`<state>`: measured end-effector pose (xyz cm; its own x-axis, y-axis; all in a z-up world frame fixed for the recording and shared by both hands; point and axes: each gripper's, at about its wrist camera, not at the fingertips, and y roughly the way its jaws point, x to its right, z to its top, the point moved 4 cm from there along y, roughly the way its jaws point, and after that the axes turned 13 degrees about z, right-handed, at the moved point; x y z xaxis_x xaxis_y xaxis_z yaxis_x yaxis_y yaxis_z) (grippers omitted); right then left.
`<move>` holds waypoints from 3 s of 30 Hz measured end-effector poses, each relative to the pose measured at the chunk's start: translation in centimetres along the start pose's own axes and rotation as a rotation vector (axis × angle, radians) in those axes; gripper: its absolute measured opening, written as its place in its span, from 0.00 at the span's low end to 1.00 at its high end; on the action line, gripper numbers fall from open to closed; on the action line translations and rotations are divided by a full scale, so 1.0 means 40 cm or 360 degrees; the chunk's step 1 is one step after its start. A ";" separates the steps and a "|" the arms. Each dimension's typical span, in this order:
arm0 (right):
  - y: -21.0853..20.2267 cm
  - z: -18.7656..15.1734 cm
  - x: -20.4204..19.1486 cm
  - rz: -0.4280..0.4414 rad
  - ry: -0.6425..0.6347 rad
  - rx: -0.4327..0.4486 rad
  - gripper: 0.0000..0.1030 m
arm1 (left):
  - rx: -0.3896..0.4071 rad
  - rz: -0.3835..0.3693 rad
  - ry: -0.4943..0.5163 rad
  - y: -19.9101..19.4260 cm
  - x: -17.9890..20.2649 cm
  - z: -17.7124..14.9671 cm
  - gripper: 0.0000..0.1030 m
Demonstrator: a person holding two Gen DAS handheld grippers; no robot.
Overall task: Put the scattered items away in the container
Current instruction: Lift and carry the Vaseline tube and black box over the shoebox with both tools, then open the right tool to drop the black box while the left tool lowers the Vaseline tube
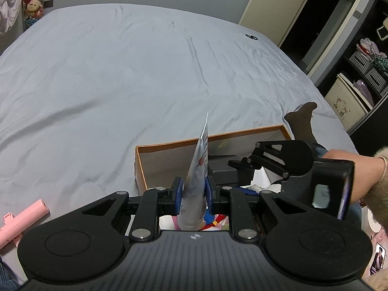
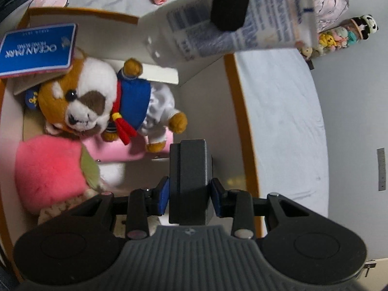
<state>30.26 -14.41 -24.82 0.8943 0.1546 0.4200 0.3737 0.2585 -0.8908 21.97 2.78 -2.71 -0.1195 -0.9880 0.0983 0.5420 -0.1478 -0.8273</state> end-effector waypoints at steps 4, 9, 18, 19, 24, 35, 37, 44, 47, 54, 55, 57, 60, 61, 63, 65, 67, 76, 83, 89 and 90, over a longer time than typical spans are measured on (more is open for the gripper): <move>0.034 -0.014 -0.001 0.0002 0.0029 -0.0040 0.35 | -0.0015 -0.0005 0.0006 0.005 0.002 -0.004 0.22; 0.015 -0.026 0.027 0.0045 0.0204 0.0023 0.54 | -0.0030 -0.0003 -0.0004 0.010 -0.001 -0.010 0.22; -0.066 -0.084 0.105 0.0301 0.0723 0.0177 0.36 | -0.0034 -0.0012 -0.0003 0.008 -0.002 -0.012 0.22; -0.063 -0.092 0.110 0.0314 0.0762 0.0155 0.32 | -0.0034 -0.0013 -0.0004 0.008 -0.002 -0.012 0.22; -0.048 -0.119 0.140 0.0408 0.1010 0.0160 0.30 | -0.0036 -0.0014 0.0002 0.004 0.000 -0.015 0.22; 0.023 -0.237 0.246 0.0624 0.1868 0.0170 0.64 | -0.0048 -0.0004 0.0002 0.010 0.006 -0.014 0.22; 0.052 -0.269 0.264 0.0680 0.2006 0.0182 0.60 | -0.0050 -0.0005 0.0002 0.009 0.005 -0.012 0.22; 0.048 -0.251 0.224 0.0766 0.2151 0.0190 0.42 | -0.0055 0.0004 0.0000 0.013 0.005 -0.012 0.22; 0.068 -0.210 0.220 0.0741 0.2116 0.0165 0.42 | -0.0055 0.0002 0.0001 0.014 0.005 -0.012 0.22; 0.064 -0.209 0.194 0.0709 0.2025 0.0137 0.44 | -0.0051 -0.0007 0.0006 0.020 0.013 0.002 0.22; 0.060 -0.207 0.194 0.0702 0.2008 0.0144 0.44 | -0.0040 -0.0011 0.0007 0.018 0.015 0.006 0.22; 0.030 -0.216 0.190 0.0650 0.1972 0.0165 0.46 | -0.0007 -0.0021 0.0016 0.010 0.020 0.015 0.22; 0.017 -0.196 0.194 0.0534 0.1910 0.0203 0.49 | 0.0051 -0.0010 0.0041 0.003 0.029 0.030 0.22; 0.003 -0.197 0.190 0.0494 0.1894 0.0214 0.49 | 0.0079 0.0010 0.0066 0.003 0.033 0.036 0.22; -0.016 -0.198 0.179 0.0458 0.1869 0.0229 0.49 | 0.0142 0.0052 0.0134 0.011 0.042 0.049 0.22; -0.029 -0.199 0.168 0.0456 0.1861 0.0247 0.49 | 0.0180 0.0045 0.0216 0.028 0.055 0.060 0.22; -0.041 -0.201 0.158 0.0458 0.1853 0.0260 0.49 | 0.0212 0.0012 0.0332 0.049 0.070 0.062 0.22; -0.059 -0.216 0.140 0.0476 0.1819 0.0277 0.49 | 0.0256 -0.0091 0.0838 0.124 0.112 0.029 0.23; -0.064 -0.234 0.136 0.0485 0.1815 0.0263 0.49 | 0.0286 -0.0051 0.1086 0.186 0.125 -0.005 0.23; -0.067 -0.254 0.132 0.0485 0.1802 0.0249 0.49 | 0.0244 -0.0028 0.1161 0.216 0.117 -0.033 0.23; -0.065 -0.236 0.144 0.0482 0.1809 0.0246 0.49 | 0.0235 -0.0017 0.1183 0.222 0.116 -0.036 0.23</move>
<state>36.75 -23.18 -21.73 0.6760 -0.6861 -0.2688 0.1450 0.4815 -0.8644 25.03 -3.04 -10.40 -0.6264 -0.7034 -0.3360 0.6371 -0.2136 -0.7406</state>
